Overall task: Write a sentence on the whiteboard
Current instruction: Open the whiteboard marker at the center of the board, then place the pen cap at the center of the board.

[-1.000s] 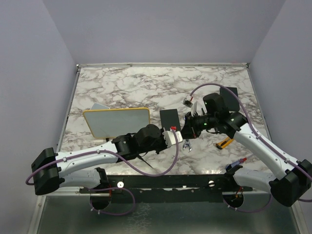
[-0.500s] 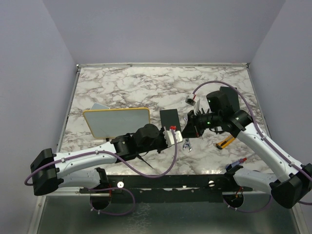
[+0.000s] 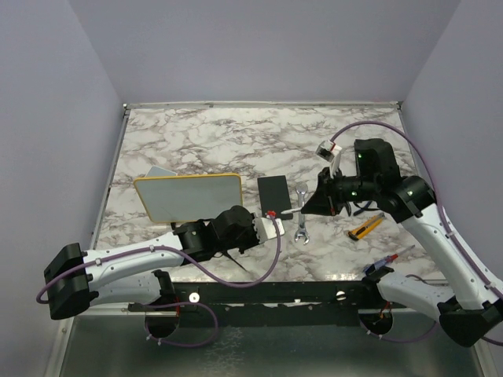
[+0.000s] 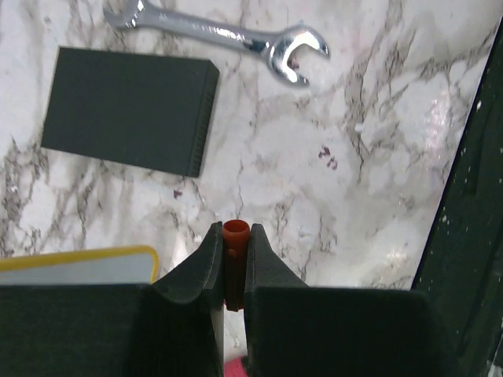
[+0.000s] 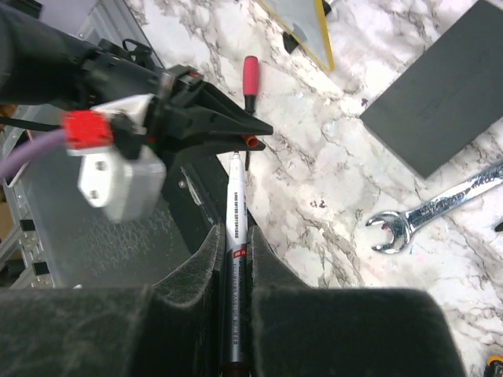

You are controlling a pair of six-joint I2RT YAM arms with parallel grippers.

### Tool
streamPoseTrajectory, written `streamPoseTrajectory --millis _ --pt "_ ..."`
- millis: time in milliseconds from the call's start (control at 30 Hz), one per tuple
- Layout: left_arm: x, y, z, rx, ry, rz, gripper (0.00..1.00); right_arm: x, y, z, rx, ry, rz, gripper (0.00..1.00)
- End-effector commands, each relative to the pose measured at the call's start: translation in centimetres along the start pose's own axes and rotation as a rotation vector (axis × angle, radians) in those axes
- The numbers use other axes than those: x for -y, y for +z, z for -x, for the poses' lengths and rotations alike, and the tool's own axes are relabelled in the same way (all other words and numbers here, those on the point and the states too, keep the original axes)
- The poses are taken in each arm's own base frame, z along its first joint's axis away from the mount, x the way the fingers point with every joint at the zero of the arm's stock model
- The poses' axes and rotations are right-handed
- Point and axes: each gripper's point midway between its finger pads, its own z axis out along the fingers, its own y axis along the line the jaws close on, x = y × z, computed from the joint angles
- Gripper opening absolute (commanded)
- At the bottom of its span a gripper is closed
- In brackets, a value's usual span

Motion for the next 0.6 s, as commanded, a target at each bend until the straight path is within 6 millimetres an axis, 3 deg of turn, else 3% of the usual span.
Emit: streamPoseTrajectory --millis 0,200,367,567 --pt "0.0 -0.5 -2.3 -0.088 0.008 0.008 0.00 -0.2 -1.1 0.0 -0.001 -0.012 -0.033 0.01" --pt "-0.2 -0.9 -1.7 -0.065 -0.003 0.020 0.00 2.3 -1.3 -1.0 -0.044 0.016 -0.175 0.01" --pt "-0.5 -0.7 -0.8 -0.056 -0.068 0.041 0.00 5.5 -0.7 -0.3 0.012 0.061 -0.324 0.01" --pt "1.7 1.5 1.7 0.045 -0.440 -0.005 0.00 9.3 0.4 1.6 0.204 0.110 -0.467 0.01"
